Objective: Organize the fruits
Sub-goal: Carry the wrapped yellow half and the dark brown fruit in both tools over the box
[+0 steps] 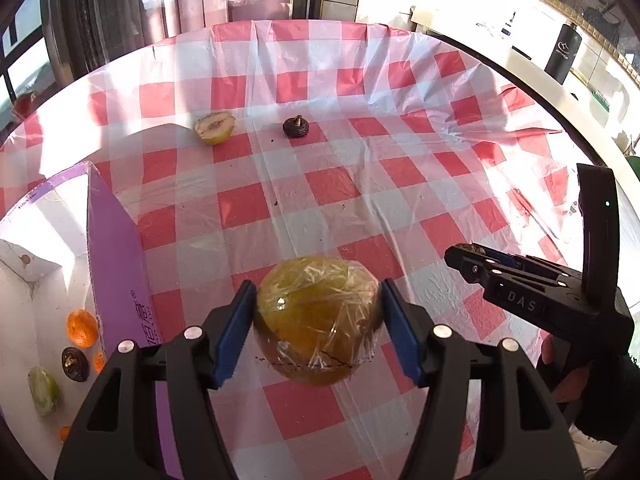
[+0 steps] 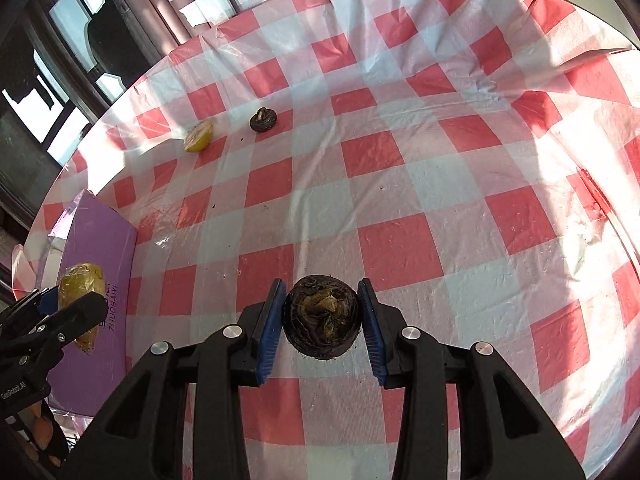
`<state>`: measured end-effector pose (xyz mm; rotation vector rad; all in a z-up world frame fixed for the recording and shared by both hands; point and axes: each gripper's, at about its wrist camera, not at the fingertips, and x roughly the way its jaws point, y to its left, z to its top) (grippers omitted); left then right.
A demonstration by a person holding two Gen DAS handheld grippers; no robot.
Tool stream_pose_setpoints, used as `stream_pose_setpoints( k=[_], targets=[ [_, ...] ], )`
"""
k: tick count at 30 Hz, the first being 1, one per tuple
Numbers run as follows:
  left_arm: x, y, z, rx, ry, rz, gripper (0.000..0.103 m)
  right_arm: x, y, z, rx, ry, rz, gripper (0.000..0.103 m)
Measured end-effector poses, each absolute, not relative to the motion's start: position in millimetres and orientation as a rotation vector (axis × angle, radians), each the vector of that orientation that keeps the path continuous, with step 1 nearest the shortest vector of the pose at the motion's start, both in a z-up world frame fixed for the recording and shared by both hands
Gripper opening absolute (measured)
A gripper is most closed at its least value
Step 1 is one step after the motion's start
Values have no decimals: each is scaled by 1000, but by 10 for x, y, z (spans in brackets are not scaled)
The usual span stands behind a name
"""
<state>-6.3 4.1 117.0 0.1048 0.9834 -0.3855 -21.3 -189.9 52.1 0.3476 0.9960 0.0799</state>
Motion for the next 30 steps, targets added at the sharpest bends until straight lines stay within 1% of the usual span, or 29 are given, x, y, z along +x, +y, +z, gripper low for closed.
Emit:
stream_pose_setpoints(
  k=[9,22,30],
  targets=[
    [-164,401,1351,84,929,-414,63,-491,-1403,578,278,1022,97,37],
    [-178,932,1561,49,847,-428,63,-506,-744,964,221,949,152,37],
    [-188,1519,1582,22,830,-372,63,-445,-193,1122,203,908,227,37]
  ],
)
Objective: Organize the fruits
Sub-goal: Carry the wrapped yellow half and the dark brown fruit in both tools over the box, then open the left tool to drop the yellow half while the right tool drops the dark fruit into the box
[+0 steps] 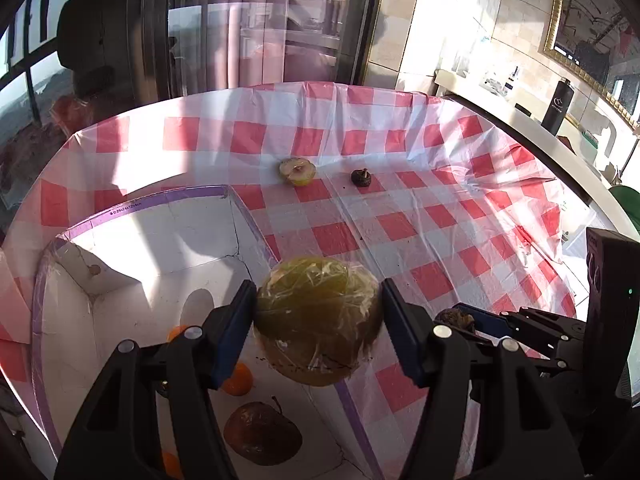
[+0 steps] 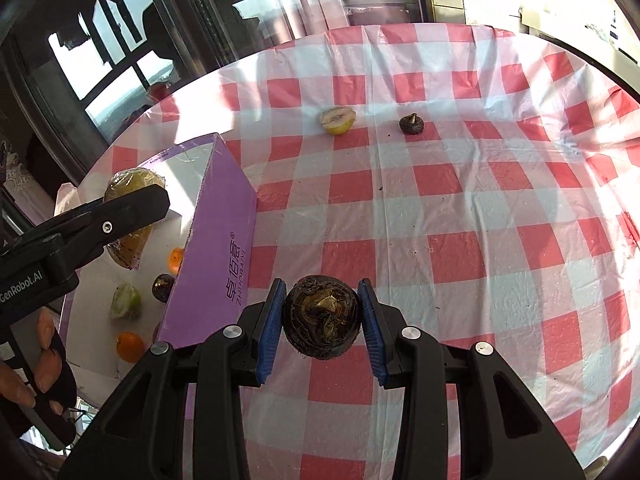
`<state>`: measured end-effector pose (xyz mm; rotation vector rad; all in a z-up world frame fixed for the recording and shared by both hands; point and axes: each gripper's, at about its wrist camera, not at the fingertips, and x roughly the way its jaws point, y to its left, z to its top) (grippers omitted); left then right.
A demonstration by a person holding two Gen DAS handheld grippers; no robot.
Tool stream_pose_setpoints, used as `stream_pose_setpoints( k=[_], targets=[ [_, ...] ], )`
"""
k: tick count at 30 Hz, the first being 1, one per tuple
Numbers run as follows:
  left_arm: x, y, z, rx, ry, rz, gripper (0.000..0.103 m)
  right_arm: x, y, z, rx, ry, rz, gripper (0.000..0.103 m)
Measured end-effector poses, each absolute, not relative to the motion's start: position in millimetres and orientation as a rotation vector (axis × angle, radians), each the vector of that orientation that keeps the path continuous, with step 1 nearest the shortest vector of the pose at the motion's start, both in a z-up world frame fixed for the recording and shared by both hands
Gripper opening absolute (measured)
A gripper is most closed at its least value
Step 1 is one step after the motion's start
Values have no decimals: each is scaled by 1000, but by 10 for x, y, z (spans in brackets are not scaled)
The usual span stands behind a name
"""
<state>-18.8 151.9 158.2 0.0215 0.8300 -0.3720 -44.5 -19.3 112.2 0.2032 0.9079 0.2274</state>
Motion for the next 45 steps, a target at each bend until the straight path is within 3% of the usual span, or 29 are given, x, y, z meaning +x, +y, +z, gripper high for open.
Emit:
stream_pose_setpoints(
  k=[12,15,21,35,38,41,45],
  targets=[
    [-201,2428,1559,-24,823,-256,63,-193,603,1351,146,854,339,37],
    [-209,2582,1564,-34,818,-232,45,-146,754,1385,128,849,361,37],
    [-206,2695,1526,-19,823,-207,41,-65,1033,1391,77,858,401,37],
    [-132,3115,1165,-77,930,-87,41,-204,1642,1187,-120,897,512,37],
    [-131,3254,1105,-125,958,-58,43,-226,1721,1175,-170,895,522,37],
    [-124,3306,1122,-154,950,-45,61,-247,1786,1153,-218,897,525,37],
    [-121,3251,1123,-130,953,-61,73,-264,1825,1132,-249,903,518,41]
  ],
)
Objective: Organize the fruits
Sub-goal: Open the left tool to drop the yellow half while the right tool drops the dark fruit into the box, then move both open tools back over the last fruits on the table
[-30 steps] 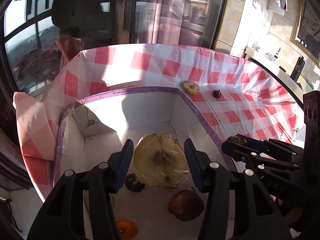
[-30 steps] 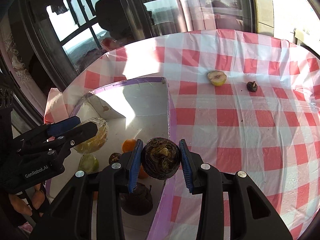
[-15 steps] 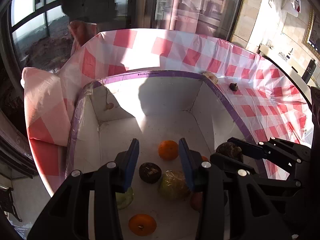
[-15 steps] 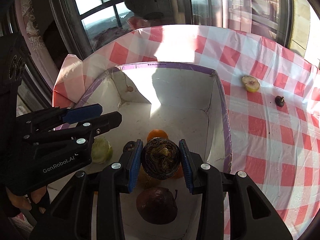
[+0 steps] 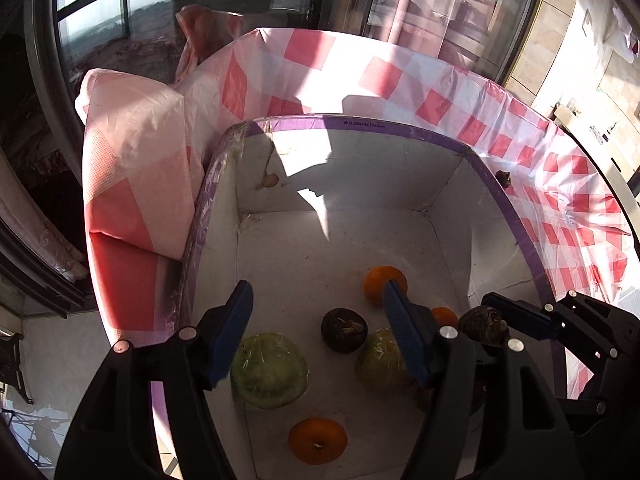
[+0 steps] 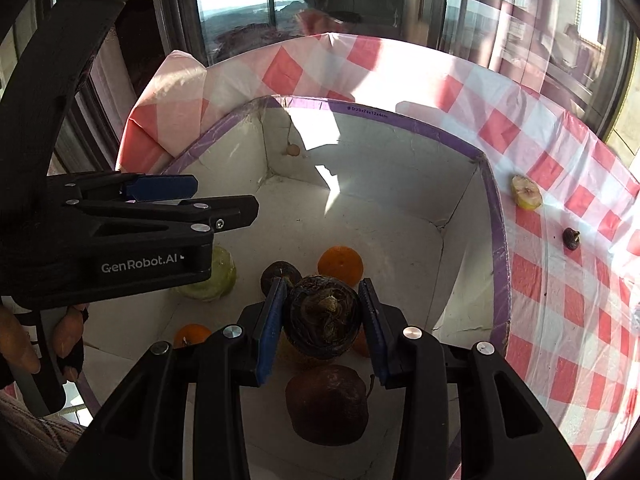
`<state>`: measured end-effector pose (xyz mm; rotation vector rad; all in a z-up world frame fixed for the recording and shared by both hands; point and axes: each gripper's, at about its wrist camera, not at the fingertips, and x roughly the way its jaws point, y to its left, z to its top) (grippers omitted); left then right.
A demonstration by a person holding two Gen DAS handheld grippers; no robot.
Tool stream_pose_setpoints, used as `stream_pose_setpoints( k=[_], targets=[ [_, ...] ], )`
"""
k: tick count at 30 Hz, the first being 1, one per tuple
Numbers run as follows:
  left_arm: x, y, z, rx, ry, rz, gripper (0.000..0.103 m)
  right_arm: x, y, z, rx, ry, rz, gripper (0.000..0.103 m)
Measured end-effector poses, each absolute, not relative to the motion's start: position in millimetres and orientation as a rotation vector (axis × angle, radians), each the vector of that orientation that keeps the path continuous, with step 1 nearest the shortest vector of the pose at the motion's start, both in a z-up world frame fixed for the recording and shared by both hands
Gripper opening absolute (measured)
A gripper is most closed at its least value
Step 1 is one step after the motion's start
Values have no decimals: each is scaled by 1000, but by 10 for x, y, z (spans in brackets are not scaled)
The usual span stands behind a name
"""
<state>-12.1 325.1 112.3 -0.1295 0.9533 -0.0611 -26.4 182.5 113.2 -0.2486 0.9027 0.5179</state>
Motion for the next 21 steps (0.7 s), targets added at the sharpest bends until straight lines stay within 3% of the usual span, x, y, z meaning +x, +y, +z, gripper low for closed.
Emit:
stream_pose_setpoints(
  k=[1,2,3,10,21],
  targets=[
    [-121,3232,1125,-120,953,-62,79,-258,1822,1127,-245,909,515,46],
    [-126,3214,1129,-106,950,-55,83,-255,1811,1128,-237,913,512,62],
    [-131,3207,1133,-98,947,-49,88,-258,1796,1137,-226,909,511,70],
    [-135,3279,1123,-130,956,-23,100,-252,1752,1110,-209,916,485,70],
    [-162,3208,1090,-87,952,-25,100,-217,1710,1110,-174,919,461,73]
  ],
)
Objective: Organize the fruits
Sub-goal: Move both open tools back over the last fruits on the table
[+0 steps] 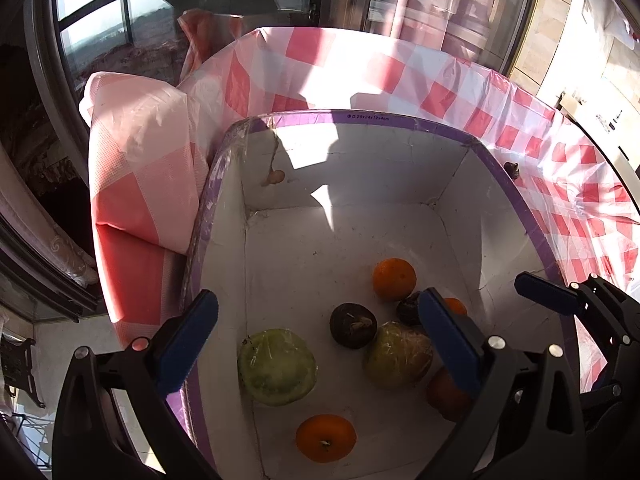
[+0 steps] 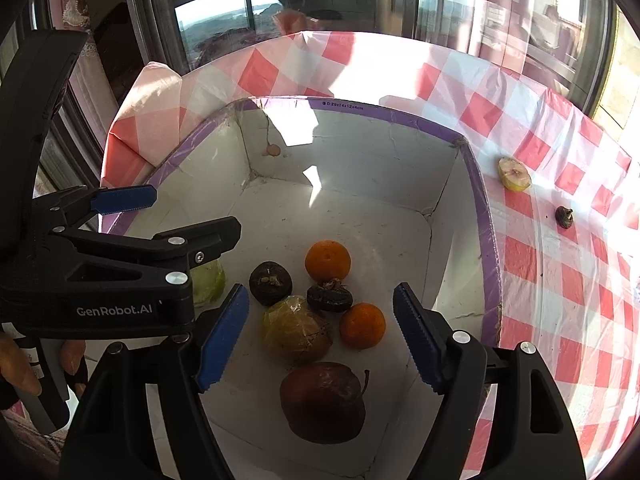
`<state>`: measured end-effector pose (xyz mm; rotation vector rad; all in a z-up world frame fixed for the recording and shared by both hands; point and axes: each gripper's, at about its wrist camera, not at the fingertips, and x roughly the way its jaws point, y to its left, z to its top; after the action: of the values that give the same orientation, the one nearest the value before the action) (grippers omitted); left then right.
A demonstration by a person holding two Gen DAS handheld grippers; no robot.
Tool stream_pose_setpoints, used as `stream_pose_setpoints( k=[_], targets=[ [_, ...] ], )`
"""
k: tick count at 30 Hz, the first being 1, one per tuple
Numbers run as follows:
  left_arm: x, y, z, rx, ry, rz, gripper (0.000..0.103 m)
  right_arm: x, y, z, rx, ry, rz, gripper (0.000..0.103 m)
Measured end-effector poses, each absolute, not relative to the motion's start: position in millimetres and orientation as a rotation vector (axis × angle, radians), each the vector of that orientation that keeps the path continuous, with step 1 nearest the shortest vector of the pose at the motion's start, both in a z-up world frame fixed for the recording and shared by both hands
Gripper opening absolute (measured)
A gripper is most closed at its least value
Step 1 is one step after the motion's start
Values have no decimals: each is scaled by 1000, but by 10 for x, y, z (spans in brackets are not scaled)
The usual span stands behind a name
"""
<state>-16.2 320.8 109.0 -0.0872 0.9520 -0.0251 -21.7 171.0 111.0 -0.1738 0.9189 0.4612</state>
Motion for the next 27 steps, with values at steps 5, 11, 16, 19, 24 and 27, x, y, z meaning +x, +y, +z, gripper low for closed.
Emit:
stream_pose_setpoints(
  k=[5,11,16,19,24,27],
  targets=[
    [-176,3214,1084,-86,939,-14,100,-199,1707,1097,-170,932,461,74],
    [-207,3272,1097,-120,910,39,100,-185,1712,1078,-169,950,481,77],
    [-179,3197,1084,-65,927,71,100,-171,1693,1083,-147,962,508,80],
    [-169,3148,1071,-32,935,90,101,-204,1655,1117,-136,957,542,81],
    [-160,3192,1085,-75,928,108,101,-293,1459,1310,-180,880,630,81],
    [-131,3181,1068,-77,951,127,101,-241,1198,1462,-169,801,607,85]
  ],
)
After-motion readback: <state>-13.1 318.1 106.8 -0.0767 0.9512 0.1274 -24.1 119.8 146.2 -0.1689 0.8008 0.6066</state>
